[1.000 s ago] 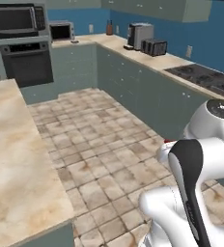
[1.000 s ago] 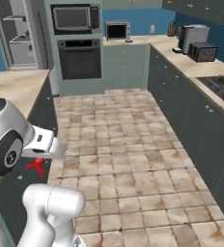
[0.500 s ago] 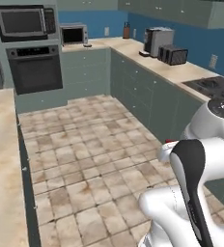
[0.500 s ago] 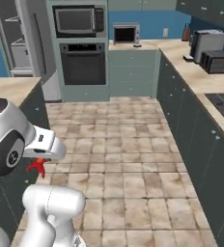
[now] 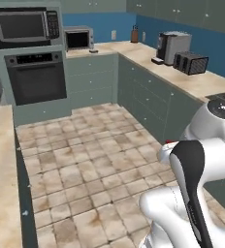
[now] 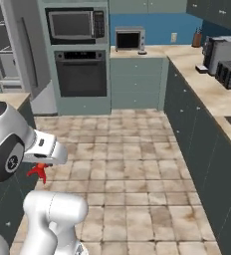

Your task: Take the fish from the fridge and place it on the digital scale on the counter by the fridge. Wait a few seconds for a reading, then move it to the plate on the dining counter.

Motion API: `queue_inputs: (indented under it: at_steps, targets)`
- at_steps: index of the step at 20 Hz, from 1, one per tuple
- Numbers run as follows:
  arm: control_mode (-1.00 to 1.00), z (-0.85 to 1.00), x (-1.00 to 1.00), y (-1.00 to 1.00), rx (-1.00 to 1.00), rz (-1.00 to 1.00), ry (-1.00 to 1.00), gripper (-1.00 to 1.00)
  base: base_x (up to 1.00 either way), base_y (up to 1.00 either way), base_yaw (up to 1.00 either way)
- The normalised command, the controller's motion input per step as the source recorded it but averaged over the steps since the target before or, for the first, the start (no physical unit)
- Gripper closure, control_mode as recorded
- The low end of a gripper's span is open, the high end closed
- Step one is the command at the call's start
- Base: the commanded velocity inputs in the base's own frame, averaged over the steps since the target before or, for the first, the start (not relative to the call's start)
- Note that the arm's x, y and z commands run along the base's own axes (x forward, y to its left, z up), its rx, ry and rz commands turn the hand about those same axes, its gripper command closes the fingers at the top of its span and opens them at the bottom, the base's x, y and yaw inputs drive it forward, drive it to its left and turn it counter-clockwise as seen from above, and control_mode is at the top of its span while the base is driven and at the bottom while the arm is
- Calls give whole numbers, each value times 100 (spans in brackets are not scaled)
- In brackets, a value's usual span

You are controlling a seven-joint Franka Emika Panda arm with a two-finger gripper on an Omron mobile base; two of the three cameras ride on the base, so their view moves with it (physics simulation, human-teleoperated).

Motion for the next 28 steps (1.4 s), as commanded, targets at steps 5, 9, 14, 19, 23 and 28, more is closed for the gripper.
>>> queue_inputs:
  at_steps: [5, 9, 14, 19, 23, 28]
  targets:
    - [100, 0, 0, 0, 0, 0, 0, 100, 100, 2, 0]
    - [100, 0, 0, 0, 0, 0, 0, 100, 100, 0, 0]
    - [100, 0, 0, 0, 0, 0, 0, 100, 100, 0, 0]
    - [100, 0, 0, 0, 0, 0, 0, 100, 100, -2, 0]
    - [100, 0, 0, 0, 0, 0, 0, 100, 100, -9, 0]
    - [100, 0, 0, 0, 0, 0, 0, 100, 100, -19, -1]
